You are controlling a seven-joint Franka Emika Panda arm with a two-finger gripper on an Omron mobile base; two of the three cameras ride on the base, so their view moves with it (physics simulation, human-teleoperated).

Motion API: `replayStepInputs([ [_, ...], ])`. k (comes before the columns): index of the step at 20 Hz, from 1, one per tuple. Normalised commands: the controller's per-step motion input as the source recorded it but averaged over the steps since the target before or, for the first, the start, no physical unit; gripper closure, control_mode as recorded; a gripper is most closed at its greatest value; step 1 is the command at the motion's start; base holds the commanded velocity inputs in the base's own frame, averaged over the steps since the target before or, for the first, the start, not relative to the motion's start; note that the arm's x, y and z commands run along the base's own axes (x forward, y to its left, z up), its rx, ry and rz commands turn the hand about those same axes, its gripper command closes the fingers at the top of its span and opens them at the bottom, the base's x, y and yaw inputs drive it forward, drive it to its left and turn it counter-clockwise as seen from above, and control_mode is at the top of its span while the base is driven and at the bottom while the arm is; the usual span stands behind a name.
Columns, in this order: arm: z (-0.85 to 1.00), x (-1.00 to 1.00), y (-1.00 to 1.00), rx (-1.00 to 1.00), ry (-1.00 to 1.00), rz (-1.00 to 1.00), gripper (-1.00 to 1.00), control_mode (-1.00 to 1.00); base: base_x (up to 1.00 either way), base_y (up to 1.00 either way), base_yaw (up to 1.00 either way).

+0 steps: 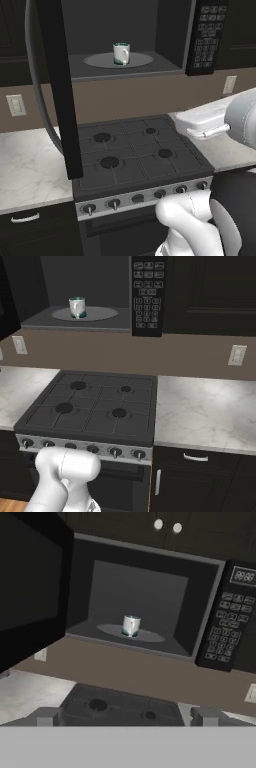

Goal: Pick the mug from the counter and place it inside the microwave. Then close the microwave.

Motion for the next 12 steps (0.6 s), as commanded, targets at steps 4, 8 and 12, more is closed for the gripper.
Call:
replayStepInputs([
  [4,0.00,-0.54,0.19,0.00,-0.19,0.00,-1.00,-1.00,0.00,0.00,0.00],
  [8,0.00,-0.57,0.11,0.00,-0.20,0.00,-1.00,-1.00,0.00,0.00,0.00],
  [12,0.07,-0.47,0.13,0.00,-0.12,0.00,-1.00,-1.00,0.00,0.00,0.00],
])
